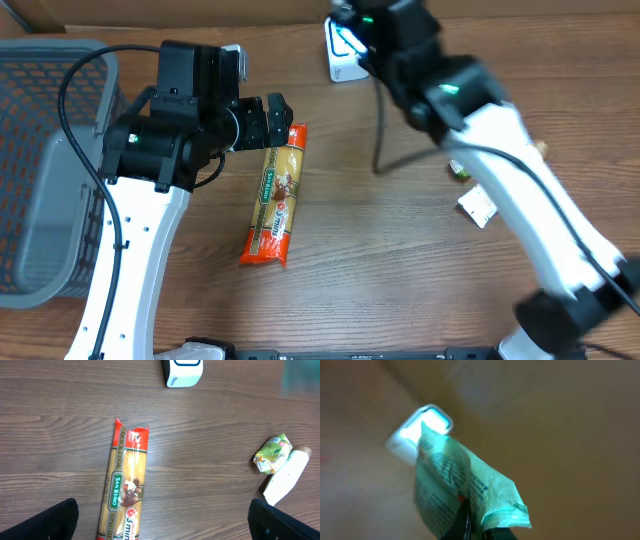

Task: Scan the item barcode
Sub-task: 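Hold the wipe pack over the barcode scanner, then carry the wipe pack right and drop it beside the tube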

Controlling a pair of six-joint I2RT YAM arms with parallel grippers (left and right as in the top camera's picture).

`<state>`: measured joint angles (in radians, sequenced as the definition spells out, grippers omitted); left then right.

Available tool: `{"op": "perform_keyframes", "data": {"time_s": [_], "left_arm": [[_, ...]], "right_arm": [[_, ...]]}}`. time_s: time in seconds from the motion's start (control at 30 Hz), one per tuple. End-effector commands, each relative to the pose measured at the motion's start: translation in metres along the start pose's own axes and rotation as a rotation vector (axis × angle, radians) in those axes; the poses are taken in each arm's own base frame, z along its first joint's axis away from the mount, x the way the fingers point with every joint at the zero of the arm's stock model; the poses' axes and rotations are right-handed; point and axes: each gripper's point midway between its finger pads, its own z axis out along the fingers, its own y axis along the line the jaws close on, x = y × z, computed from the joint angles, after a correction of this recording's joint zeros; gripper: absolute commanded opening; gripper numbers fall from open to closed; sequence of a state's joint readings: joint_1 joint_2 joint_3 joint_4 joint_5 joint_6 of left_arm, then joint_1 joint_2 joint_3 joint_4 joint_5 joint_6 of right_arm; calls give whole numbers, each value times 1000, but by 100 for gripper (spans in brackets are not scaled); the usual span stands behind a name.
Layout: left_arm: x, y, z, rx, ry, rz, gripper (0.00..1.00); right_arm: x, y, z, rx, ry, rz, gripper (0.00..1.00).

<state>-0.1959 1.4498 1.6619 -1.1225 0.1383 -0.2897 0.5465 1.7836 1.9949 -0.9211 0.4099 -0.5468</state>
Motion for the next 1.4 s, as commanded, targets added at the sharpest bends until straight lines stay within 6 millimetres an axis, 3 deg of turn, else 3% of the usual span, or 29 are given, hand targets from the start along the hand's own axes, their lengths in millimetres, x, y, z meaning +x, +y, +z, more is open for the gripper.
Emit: {"op": "perform_keyframes", "data": {"time_s": [0.0, 0.07, 0.13, 0.17, 0.23, 0.43, 0.53, 0.63, 0.67, 0.7, 0.73, 0.83, 0.97, 1.07, 1.23, 1.37], "left_arm": [[-1, -2, 0, 10, -3, -1, 100], [-1, -2, 0, 10, -3, -1, 99], [-1, -2, 0, 10, -3, -1, 100], [-1, -2, 0, 10, -3, -1, 100], [-1, -2, 0, 10, -3, -1, 100], [-1, -2, 0, 10, -3, -1, 100], [-1, -2, 0, 10, -3, -1, 100], [-1, -2, 0, 10, -3, -1, 100], [-1, -2, 0, 10, -3, -1, 100], [-1, -2, 0, 10, -3, -1, 100], [-1, -2, 0, 10, -3, -1, 100], [-1, -2, 0, 10, -3, -1, 100], [-1, -2, 0, 10, -3, -1, 99], [-1, -2, 0, 10, -3, -1, 100], [-1, -2, 0, 10, -3, -1, 100], [-1, -2, 0, 10, -3, -1, 100]], "right_arm": [[24, 47, -19, -357, 84, 395, 4], [63, 61, -24, -471, 239, 427, 4], [102, 62, -20, -489, 379, 454, 4], [117, 59, -17, -480, 428, 466, 4], [169, 48, -1, -418, 571, 506, 4], [270, 37, 20, -352, 799, 702, 4], [308, 31, 27, -316, 850, 791, 4], [331, 23, 34, -276, 860, 860, 4], [335, 20, 35, -264, 857, 878, 7], [338, 17, 36, -255, 854, 889, 25], [340, 14, 37, -249, 851, 897, 46], [340, 10, 40, -239, 835, 907, 58], [319, 12, 44, -318, 757, 952, 100], [288, 15, 42, -434, 659, 1006, 100], [190, 34, 18, -906, 339, 1153, 100], [151, 47, 11, -1063, 202, 1116, 100]]}}
